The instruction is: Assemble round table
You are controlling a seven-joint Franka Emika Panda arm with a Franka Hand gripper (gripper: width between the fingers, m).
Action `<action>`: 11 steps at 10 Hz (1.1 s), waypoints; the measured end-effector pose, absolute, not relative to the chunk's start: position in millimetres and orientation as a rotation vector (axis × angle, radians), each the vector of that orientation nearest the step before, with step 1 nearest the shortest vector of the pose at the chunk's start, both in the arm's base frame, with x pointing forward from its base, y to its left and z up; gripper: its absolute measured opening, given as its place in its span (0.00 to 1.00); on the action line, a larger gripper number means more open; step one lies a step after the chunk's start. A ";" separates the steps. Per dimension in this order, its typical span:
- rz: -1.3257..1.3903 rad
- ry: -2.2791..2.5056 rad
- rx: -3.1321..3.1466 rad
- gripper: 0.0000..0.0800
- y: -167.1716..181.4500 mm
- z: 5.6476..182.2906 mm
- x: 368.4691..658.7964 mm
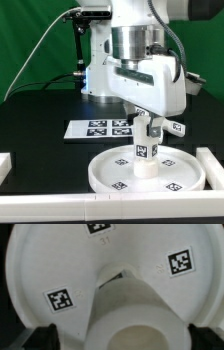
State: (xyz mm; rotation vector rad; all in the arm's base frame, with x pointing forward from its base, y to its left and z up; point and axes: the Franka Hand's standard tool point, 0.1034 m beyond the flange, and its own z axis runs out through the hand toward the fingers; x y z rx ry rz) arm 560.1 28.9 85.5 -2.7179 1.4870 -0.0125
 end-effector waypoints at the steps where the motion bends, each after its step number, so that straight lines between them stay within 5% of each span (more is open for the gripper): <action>1: -0.024 1.433 -2.749 0.81 28.2 85.6 561.0; 7: -0.040 0.866 -3.050 0.81 36.0 81.2 560.5; 9: -0.039 0.881 -3.046 0.51 35.6 80.9 560.4; 11: -0.041 1.134 -2.959 0.51 35.7 80.0 560.0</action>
Offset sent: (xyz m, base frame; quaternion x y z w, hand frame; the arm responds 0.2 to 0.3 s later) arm 0.0000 0.0000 0.0000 0.0000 0.0000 -0.1938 0.9810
